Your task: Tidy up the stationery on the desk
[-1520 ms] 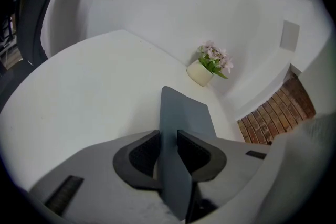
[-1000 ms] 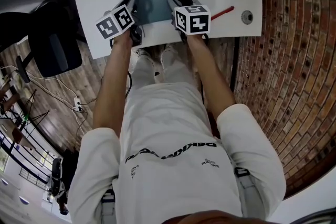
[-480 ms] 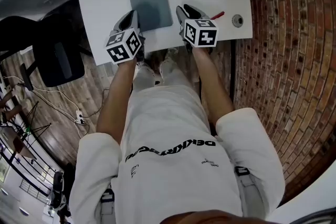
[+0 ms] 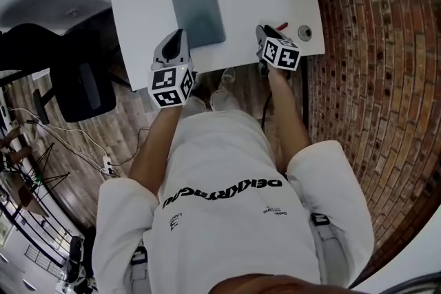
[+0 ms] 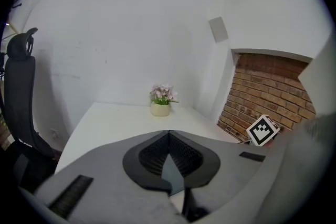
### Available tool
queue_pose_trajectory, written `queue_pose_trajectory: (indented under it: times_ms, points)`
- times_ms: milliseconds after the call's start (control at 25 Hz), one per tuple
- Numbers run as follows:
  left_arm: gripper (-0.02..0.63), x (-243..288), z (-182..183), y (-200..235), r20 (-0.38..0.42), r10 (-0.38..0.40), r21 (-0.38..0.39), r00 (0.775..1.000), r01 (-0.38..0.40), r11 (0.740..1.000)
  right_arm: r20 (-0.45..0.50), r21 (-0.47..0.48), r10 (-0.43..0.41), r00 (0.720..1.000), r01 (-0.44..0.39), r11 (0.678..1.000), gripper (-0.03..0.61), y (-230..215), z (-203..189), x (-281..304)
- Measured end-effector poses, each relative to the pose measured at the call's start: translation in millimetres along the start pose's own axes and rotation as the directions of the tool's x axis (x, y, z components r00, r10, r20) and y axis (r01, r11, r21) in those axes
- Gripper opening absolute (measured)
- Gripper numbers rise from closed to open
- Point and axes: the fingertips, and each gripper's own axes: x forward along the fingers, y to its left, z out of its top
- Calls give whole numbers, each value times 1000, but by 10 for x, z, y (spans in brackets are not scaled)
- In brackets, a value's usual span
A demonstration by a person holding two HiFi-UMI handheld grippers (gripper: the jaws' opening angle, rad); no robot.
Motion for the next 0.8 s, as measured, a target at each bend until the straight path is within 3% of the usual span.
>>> queue_pose_trajectory:
  times_ms: [440,640,800]
  points:
    - [-2,-447,205,-194,48,-31,101,998,26,995,-84,172,-147,986,159,972,105,-609,-211,-92]
    - [-3,-519,279,-274,59,-41,106,997,35,994,-132,313,-150,980,185,931,109,-783,-306,-33]
    - [-2,-555,315,-245,70,-20,94,997,13,995,-174,344,-145,974,198,918,109,-825,-364,27]
